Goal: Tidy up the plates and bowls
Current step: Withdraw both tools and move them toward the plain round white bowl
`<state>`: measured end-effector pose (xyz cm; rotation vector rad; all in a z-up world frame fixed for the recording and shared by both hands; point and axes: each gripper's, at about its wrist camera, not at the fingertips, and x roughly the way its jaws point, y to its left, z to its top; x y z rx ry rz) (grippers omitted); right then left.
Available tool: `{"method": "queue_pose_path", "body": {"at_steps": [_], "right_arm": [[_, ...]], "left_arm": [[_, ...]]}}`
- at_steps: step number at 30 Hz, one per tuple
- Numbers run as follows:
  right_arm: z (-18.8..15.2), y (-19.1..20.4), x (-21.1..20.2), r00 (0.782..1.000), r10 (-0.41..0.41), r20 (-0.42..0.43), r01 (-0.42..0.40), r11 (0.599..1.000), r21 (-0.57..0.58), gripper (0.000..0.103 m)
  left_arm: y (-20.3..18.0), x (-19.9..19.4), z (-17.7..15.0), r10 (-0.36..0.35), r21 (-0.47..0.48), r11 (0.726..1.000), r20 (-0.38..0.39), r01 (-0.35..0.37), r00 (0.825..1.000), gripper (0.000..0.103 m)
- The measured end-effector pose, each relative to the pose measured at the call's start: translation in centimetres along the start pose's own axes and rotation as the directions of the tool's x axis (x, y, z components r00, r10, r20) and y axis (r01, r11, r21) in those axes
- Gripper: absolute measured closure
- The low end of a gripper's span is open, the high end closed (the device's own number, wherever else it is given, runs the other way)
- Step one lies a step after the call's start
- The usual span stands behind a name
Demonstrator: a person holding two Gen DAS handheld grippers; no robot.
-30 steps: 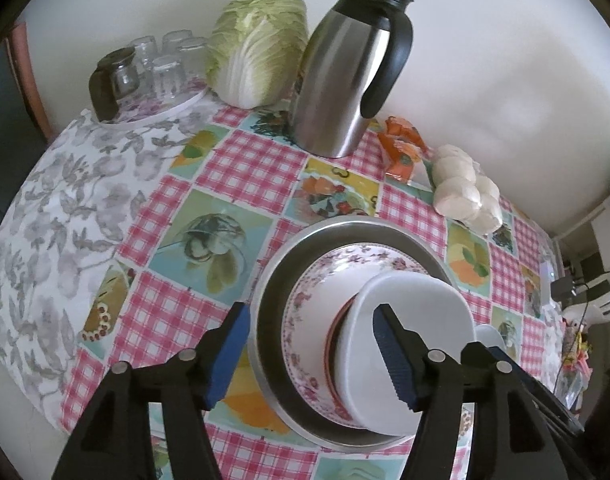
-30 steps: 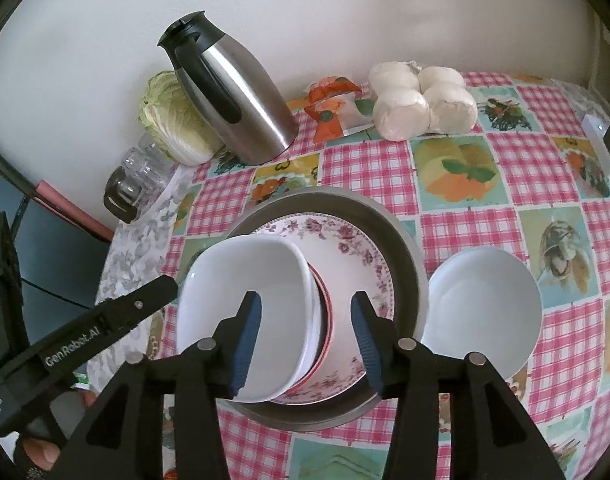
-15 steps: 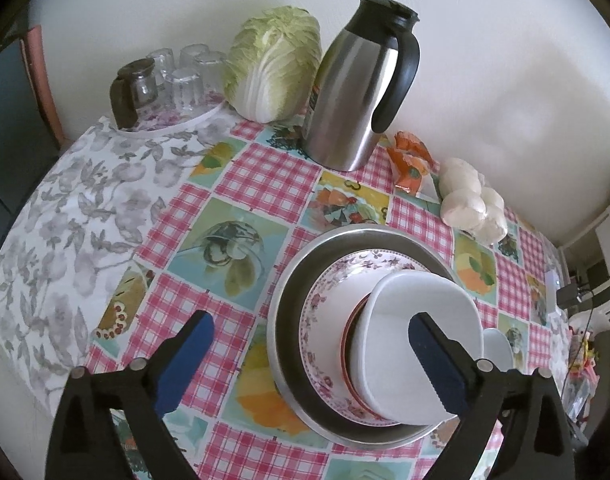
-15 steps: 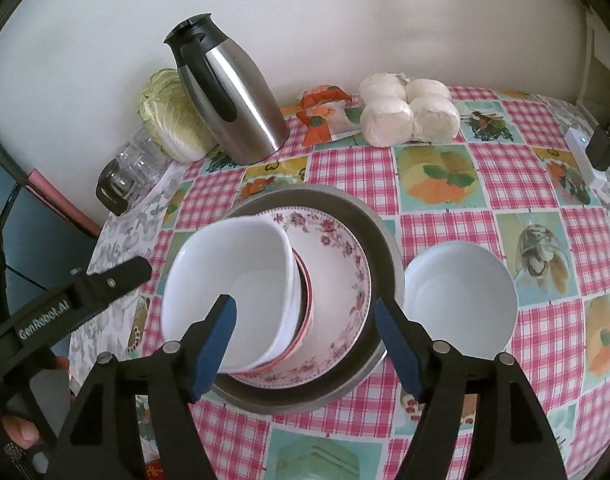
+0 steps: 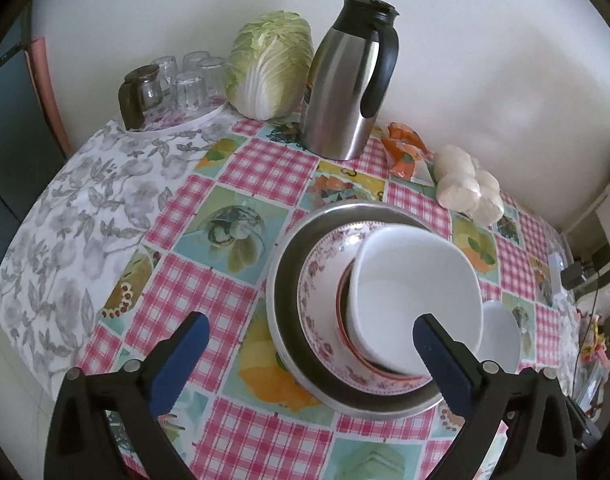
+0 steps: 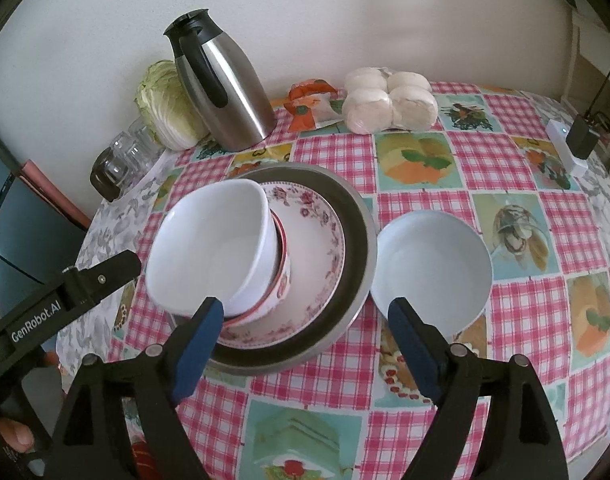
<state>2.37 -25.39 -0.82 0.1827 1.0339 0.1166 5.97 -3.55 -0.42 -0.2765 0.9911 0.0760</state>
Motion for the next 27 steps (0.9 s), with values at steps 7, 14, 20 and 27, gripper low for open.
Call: {"method": "queue_pose_path", "body": {"at_steps": [7,14,20,27], "right_arm": [[-1.4,-0.7,-0.4,1.000,-0.005,-0.007,0.005,1.000,0.000,0.018],[-2.3,-1.8,-0.8,1.000,-0.022,-0.006,0.022,1.000,0.013,0.018],[-2.8,-3.0,-1.3,0.999,-0.038,-0.005,0.038,0.999,0.032,0.018],[-2.5,-5.3,-2.0,0.997,-0.074,0.007,0.073,0.994,0.077,0.018]], "left_arm": [[0.0,-0.2,-1.7,0.021,-0.004,1.000,0.005,-0.021,1.000,0.000],[-0.3,-0.8,-3.1,0.015,0.006,1.000,0.025,-0.016,1.000,0.000],[-1.2,-1.1,-4.1,-0.009,0.011,1.000,0.040,0.009,0.999,0.000],[-3.6,-1.0,-4.8,0.000,0.087,0.996,0.046,-0.004,0.999,0.000]]}}
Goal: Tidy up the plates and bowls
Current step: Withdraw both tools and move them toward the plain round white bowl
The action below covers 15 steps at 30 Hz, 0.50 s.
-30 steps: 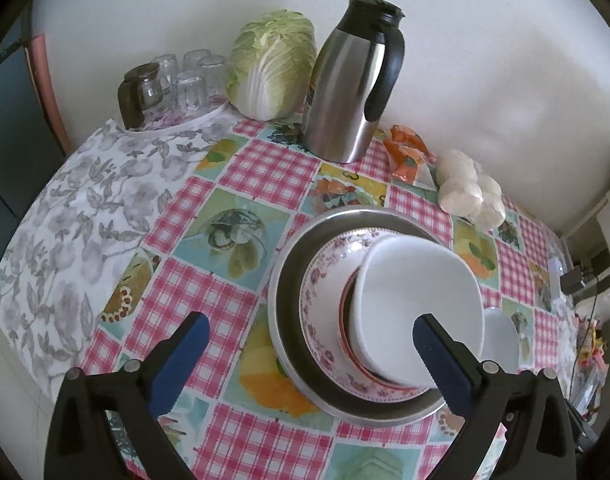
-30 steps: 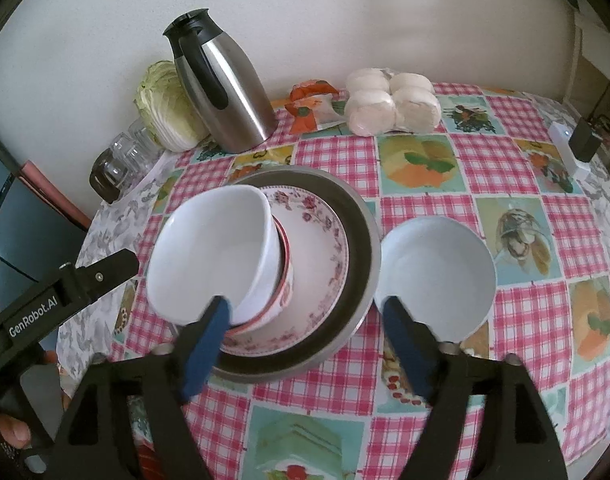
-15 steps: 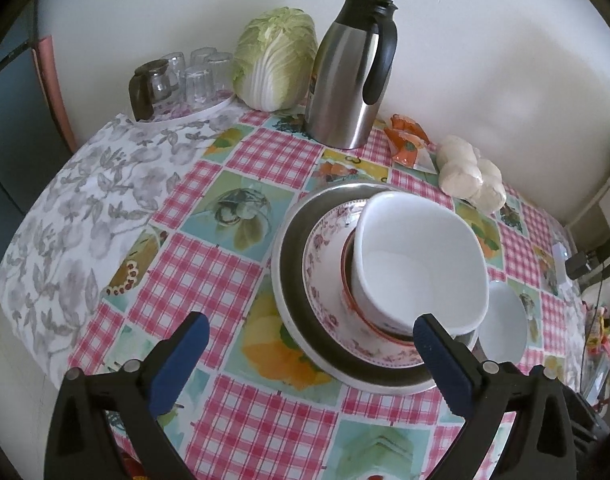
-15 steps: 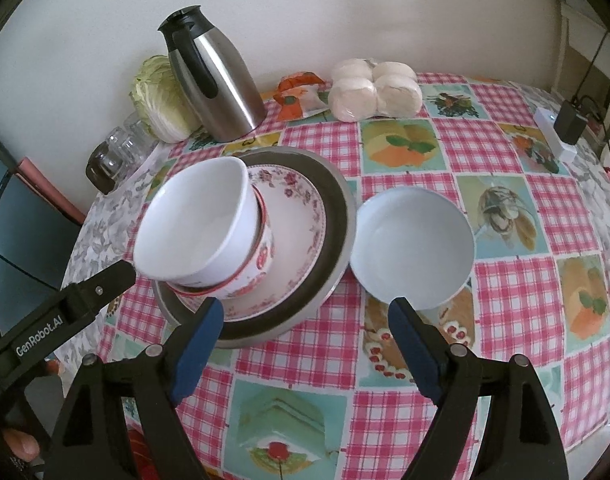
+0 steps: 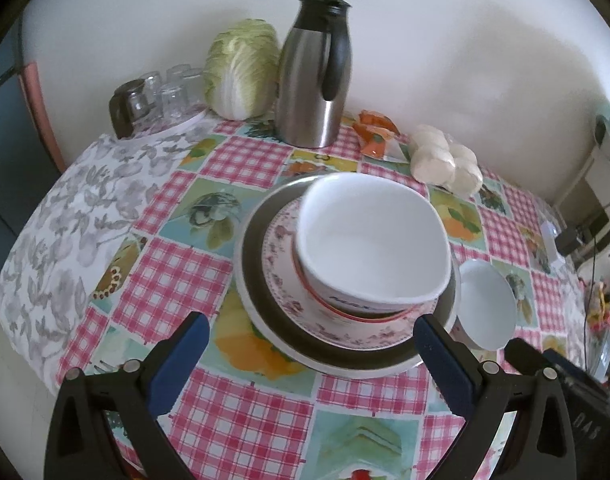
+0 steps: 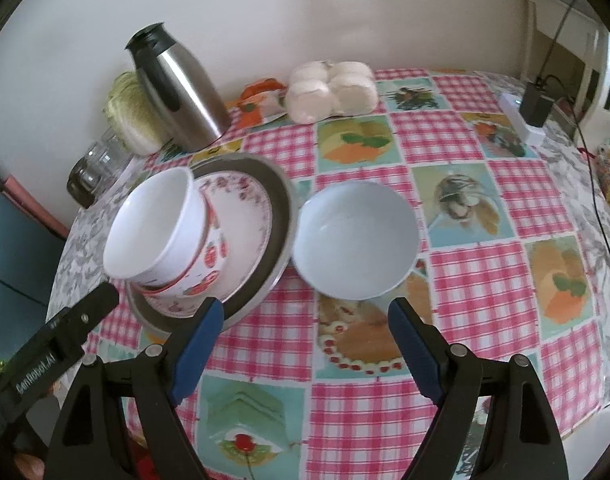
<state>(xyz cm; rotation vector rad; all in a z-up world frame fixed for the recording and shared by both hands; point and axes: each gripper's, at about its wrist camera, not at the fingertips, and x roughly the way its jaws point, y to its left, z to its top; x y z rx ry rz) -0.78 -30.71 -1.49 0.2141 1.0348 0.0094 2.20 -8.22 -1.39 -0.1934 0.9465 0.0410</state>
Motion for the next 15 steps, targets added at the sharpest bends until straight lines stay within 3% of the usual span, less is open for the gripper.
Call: {"method": "queue_pose_path", "body": {"at_steps": [15], "right_arm": [[1.2,-8.2,-1.7,0.995,-0.096,0.027,0.089,0.981,0.174,0.018]], "left_arm": [[-6.8,0.1,-1.2,-0.115,0.133,0.985,0.006,0.113,0.993,0.000]]}}
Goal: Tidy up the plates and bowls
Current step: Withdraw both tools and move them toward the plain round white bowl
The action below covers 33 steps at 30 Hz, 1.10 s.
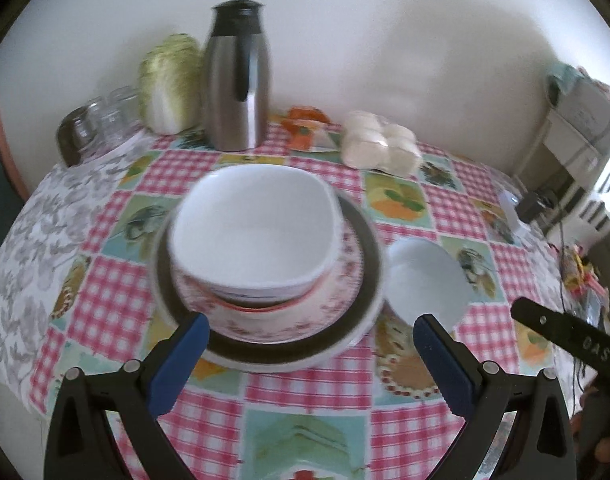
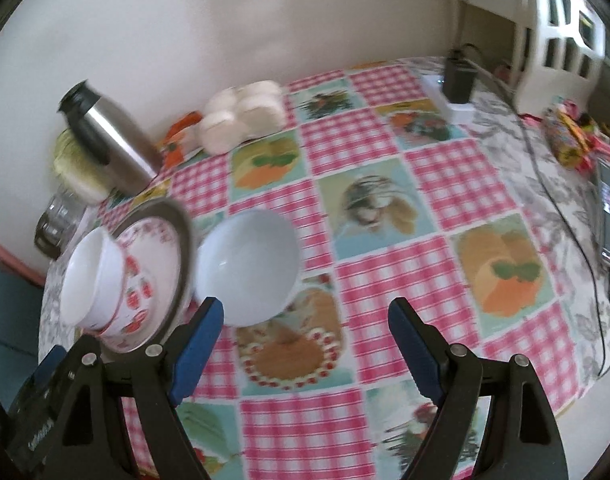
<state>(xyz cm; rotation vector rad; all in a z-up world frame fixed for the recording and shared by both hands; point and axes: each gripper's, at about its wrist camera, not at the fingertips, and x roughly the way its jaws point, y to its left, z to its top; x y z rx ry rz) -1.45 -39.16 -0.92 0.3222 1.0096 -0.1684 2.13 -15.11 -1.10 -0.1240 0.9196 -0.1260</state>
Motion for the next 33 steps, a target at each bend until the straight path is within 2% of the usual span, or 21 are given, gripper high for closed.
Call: {"method": "queue_pose_path", "body": {"at_steps": [2,7,12,21,28,33], "right_arm": [[0.2,-1.1,-0.1,1.000,0.000,0.001,0.000,1.000,0.026,0.018],[0.6,-2.7,-0.2,1.000,0.000,0.008,-0.001,0.999,0.053,0.018],[0.7,-3.9,0.3,1.000,-0.003,-0.008,0.004,0.998,0.056,0.018],[0.7,-5.0,0.7,1.000,-0.016,-0.018,0.017,0.999,0.047,0.018],[0.8,-5.6,1.6,0.999,-0.038,-0.038,0.040,0.998,0.046,0.018],[0.8,-5.6,2.5,0.998,-0.042,-0.053,0.044,0.998,0.036,0.018]], "left_arm": [[-1.2,0.2,0.0,-0.027,0.028,0.999,0.003,0.027,1.000,0.000],[-3.4,0.1,0.0,-0.036,0.078,0.996,0.046,0.032,0.998,0.000],[-4.1,0.7,0.3,-0.087,0.046,0.995,0.046,0.085,0.995,0.000],[-5.5,2.5,0.5,-0.038,0.011,0.999,0.012,0.038,0.999,0.000],[-6.4,4.6,0.2,-0.095,-0.034,0.995,-0.053,0.093,0.994,0.000],[-6.7,5.0,0.2,-0.114,-0.070,0.991,-0.035,0.111,0.993,0.000]]}}
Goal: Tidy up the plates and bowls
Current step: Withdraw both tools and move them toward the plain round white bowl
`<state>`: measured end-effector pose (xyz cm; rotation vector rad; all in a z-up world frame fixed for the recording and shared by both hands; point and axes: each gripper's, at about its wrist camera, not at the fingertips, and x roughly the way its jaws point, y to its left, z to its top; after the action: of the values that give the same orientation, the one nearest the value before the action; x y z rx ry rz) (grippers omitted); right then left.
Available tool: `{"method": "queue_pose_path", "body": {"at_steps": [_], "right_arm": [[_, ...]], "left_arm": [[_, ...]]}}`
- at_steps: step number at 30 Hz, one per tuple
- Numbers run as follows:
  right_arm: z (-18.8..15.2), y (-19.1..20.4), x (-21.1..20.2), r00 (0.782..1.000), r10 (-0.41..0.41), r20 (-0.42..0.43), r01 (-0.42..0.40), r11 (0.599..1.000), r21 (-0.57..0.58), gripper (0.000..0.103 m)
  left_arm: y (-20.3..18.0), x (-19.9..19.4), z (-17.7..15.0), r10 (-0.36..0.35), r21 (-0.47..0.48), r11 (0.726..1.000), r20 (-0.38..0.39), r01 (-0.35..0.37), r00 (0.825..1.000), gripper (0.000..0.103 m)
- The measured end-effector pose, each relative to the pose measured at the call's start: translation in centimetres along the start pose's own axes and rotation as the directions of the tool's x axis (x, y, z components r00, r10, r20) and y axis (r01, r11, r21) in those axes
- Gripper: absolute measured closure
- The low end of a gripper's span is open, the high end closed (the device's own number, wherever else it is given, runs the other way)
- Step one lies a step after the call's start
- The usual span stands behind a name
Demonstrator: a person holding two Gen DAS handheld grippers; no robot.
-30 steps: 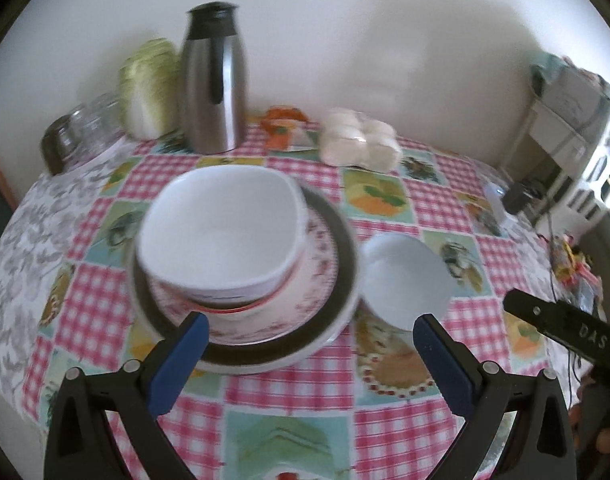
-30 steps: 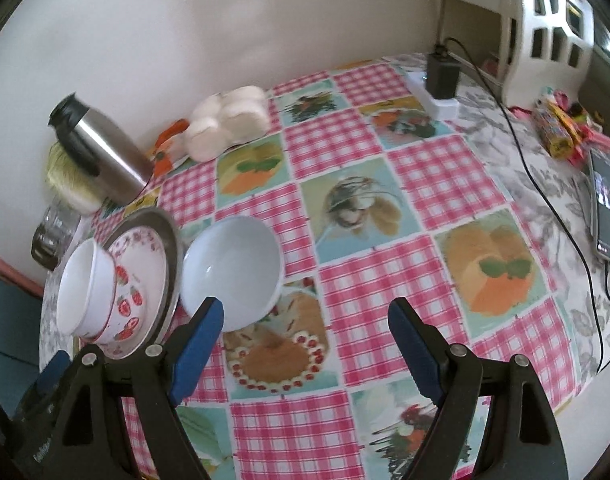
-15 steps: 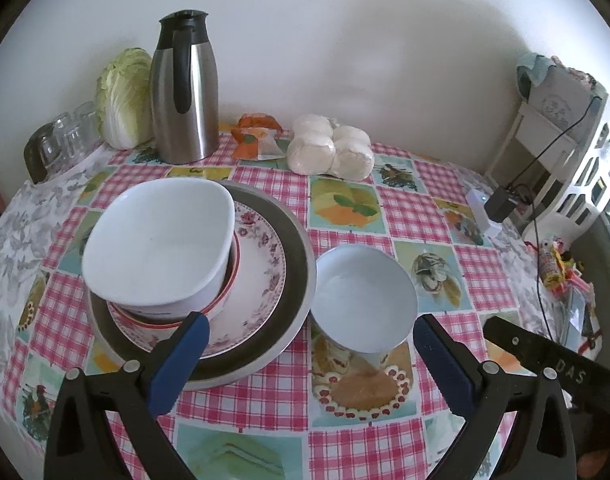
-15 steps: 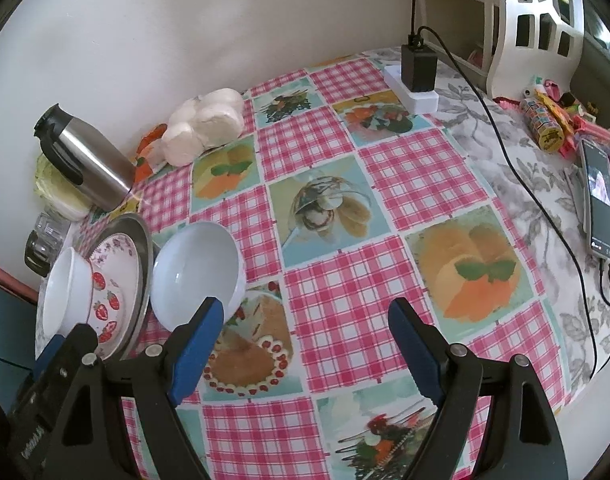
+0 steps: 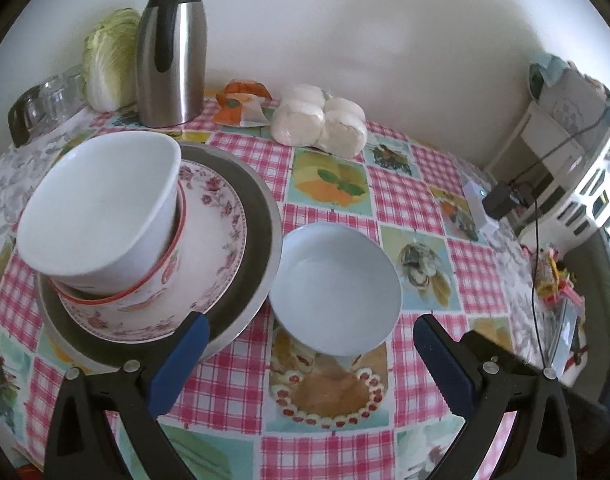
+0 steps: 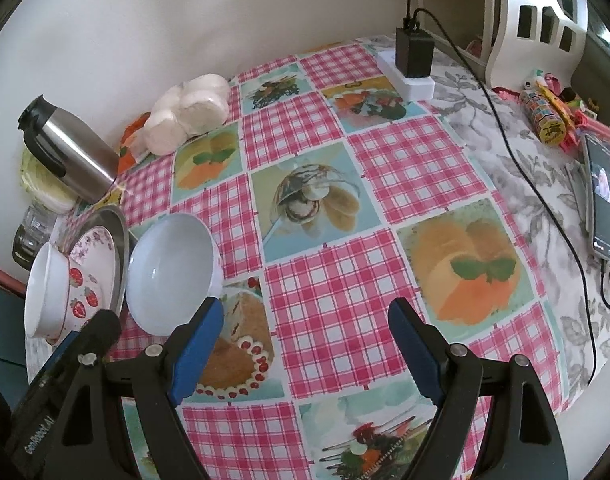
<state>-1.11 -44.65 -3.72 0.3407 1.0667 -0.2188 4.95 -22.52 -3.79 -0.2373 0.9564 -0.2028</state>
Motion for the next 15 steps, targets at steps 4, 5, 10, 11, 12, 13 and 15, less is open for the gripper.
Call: {"method": "queue_pose_path", "body": {"at_steps": [4,5,10,11,12,13,15], "right_arm": [[0.0,0.1,0.7,1.000,-0.007,-0.014,0.007,1.000,-0.005,0.018],[0.1,0.1,0.9,1.000,-0.007,-0.015,0.007,1.000,-0.008,0.018],[0.2,0.5,1.4,1.000,-0.013,-0.012,0.013,1.000,-0.018,0.018],[0.2,0.5,1.5,1.000,-0.009,-0.011,0.009,1.000,-0.017,0.018],[0.3,0.6,1.6,1.000,-0.005,-0.010,0.005,1.000,-0.015,0.018],[0.3,0.6,1.7,1.000,-0.002,-0.010,0.002,1.000,-0.013,0.018],[0.4,0.8,1.9,1.000,0.005,-0.007,-0.005,1.000,-0.014,0.018]], "left_arm": [[0.3,1.0,0.0,-0.043,-0.040,0.998,-0.057,0.040,0.997,0.000],[0.3,1.3,-0.1,-0.042,-0.044,0.998,-0.086,0.039,0.995,0.000],[0.4,1.8,-0.6,-0.039,-0.083,0.996,-0.153,0.026,0.988,0.001],[0.5,1.8,-0.7,-0.045,-0.098,0.995,-0.163,0.029,0.986,0.001],[0.6,1.7,-0.8,-0.049,-0.107,0.994,-0.168,0.031,0.985,0.002],[0.6,1.7,-0.9,-0.055,-0.116,0.993,-0.171,0.035,0.984,0.002],[0.9,1.6,-1.0,-0.055,-0.138,0.990,-0.175,0.031,0.983,0.005]]}}
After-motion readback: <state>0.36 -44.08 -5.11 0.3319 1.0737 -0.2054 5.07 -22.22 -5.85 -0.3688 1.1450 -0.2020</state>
